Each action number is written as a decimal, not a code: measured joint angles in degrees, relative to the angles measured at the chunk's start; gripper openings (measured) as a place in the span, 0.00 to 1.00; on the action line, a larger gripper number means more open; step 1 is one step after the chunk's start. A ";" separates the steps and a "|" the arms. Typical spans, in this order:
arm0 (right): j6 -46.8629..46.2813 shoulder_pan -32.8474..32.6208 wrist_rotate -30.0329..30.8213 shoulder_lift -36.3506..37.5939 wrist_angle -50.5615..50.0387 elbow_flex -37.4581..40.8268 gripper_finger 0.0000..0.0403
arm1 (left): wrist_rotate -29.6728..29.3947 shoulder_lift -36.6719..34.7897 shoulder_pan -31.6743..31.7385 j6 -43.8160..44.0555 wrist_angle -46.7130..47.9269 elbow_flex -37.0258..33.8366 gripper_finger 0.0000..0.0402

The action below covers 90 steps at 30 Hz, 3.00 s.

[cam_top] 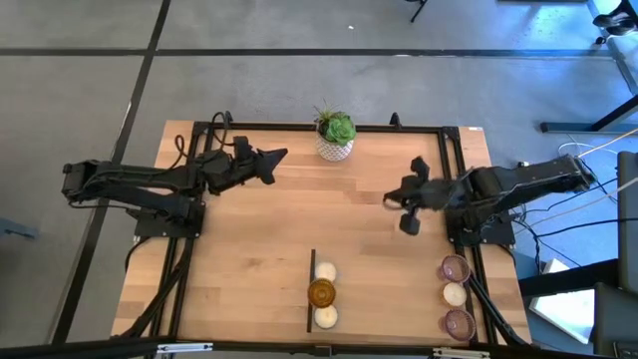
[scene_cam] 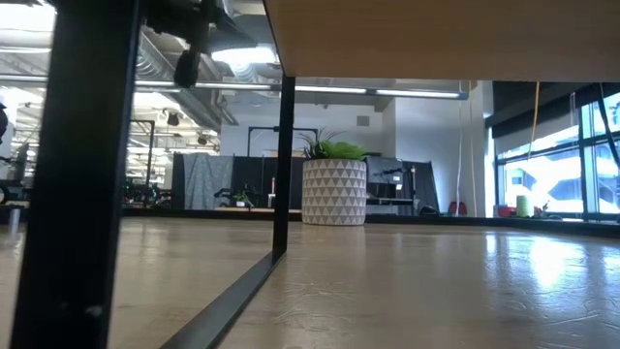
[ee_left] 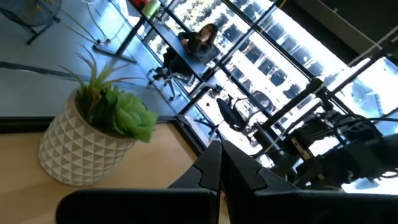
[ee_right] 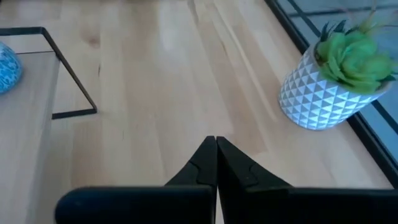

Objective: Pick & Place candle stick holders
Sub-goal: Adjust the purple glass candle holders on the shelf

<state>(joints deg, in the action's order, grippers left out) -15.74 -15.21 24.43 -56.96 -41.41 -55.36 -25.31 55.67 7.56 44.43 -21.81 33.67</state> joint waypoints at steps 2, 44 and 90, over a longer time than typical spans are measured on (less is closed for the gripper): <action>2.77 3.03 -2.88 3.23 2.09 2.37 0.00 | -0.68 0.95 0.32 0.04 -0.68 0.00 0.01; -0.69 4.52 -21.71 2.86 -2.42 -6.16 0.00 | 6.12 7.92 0.06 1.50 -4.10 0.02 0.01; -49.32 -41.74 -21.69 -39.14 -30.58 -41.50 0.00 | 9.82 7.79 -15.02 -4.55 -10.96 0.02 0.01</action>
<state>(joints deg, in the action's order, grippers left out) -65.06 -56.94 2.74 -96.09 -71.99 -96.86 -15.49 63.46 -7.46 39.88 -32.78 33.69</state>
